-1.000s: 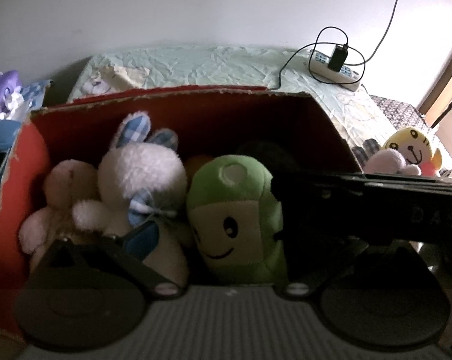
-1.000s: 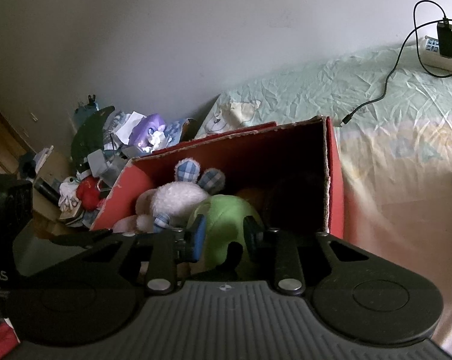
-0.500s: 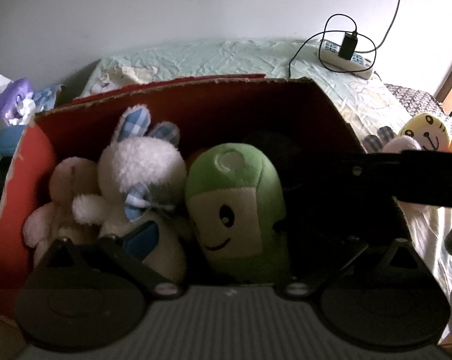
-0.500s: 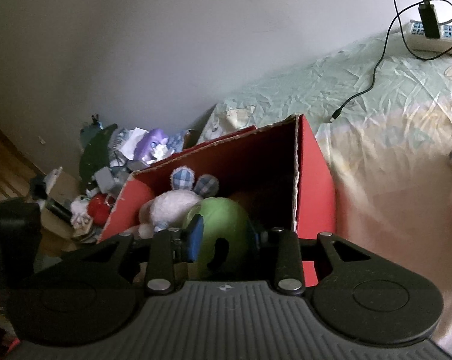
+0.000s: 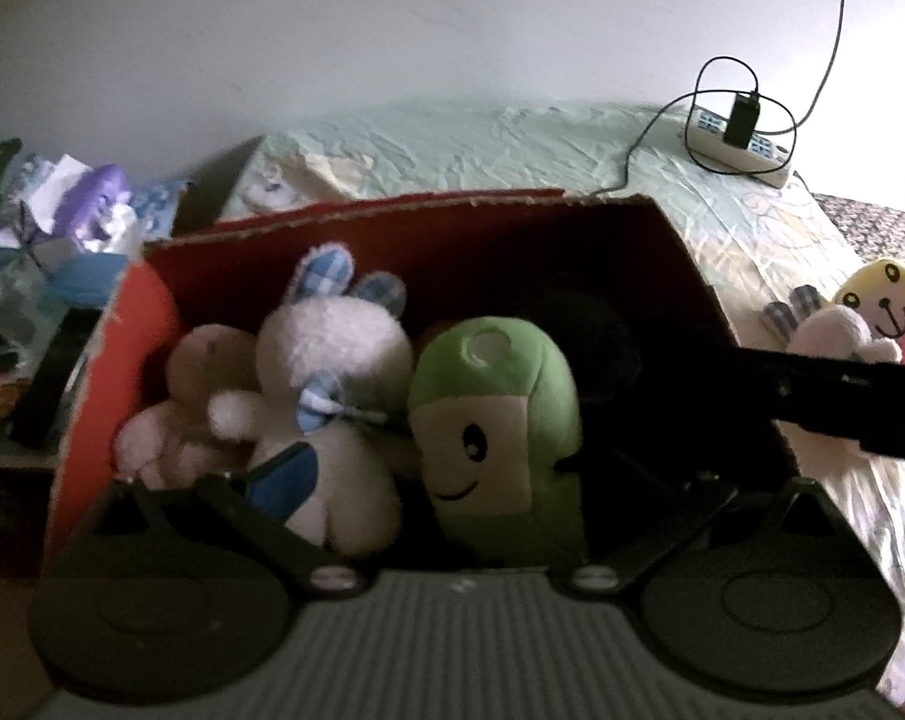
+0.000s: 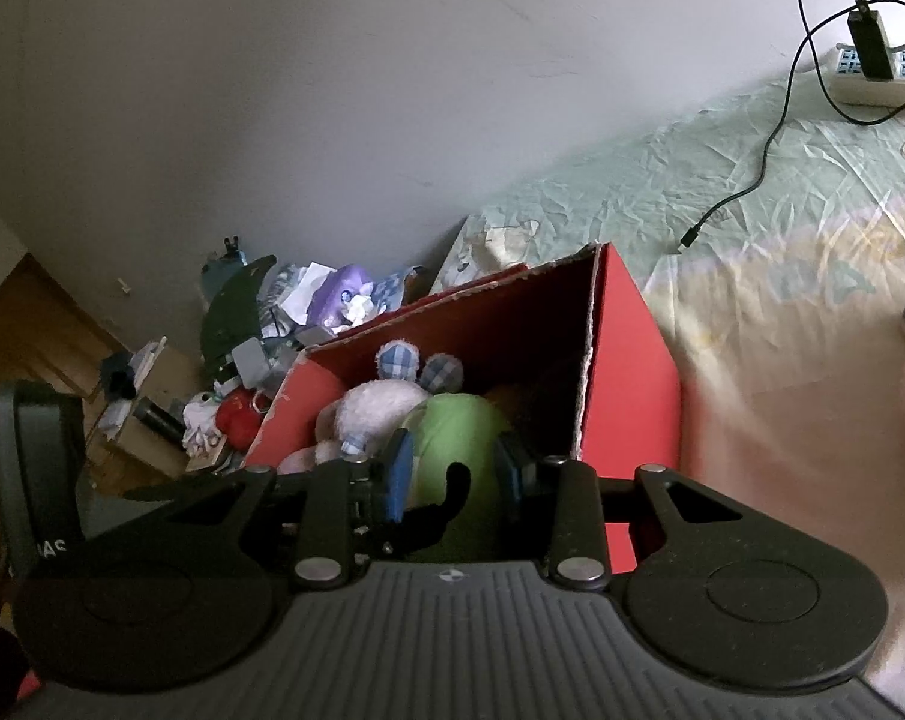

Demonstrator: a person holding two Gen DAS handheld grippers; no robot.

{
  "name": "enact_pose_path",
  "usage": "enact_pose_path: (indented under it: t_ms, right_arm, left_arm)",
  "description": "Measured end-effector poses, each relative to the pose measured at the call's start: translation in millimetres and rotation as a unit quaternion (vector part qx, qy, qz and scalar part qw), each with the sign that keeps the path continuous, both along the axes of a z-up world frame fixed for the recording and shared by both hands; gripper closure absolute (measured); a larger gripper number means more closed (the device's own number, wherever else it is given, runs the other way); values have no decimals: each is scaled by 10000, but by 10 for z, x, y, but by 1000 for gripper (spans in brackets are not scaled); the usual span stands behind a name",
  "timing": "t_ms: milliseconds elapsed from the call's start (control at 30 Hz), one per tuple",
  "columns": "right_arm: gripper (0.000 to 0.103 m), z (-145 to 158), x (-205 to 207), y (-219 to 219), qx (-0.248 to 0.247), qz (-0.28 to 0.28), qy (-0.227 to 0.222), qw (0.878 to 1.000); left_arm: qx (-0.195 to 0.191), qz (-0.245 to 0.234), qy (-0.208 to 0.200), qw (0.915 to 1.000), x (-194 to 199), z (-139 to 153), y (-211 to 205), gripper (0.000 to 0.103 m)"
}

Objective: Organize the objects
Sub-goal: 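Open the right tool and release the green plush in the box, then move the right tool to the white plaid-eared bunny by the tiger plush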

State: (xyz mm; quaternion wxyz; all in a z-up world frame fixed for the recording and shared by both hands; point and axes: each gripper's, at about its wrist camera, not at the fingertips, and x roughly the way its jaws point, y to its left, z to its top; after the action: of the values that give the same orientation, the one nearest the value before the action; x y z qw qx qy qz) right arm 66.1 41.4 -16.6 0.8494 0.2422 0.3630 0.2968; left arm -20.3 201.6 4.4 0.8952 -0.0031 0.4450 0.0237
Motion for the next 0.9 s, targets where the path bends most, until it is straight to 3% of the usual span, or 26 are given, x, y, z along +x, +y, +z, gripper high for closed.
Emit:
enact_pose_path:
  t_ms: [233, 800, 900]
  right_arm:
    - [69, 40, -94, -129, -11, 82, -97, 9999]
    - [68, 4, -278, -677, 72, -62, -50, 9999]
    - [66, 0, -311, -785, 114, -126, -42, 9998]
  left_arm:
    - [470, 125, -99, 9988, -75, 85, -203, 1]
    - [1036, 264, -262, 9939, -153, 260, -696, 1]
    - [981, 197, -292, 9946, -149, 305, -808, 1]
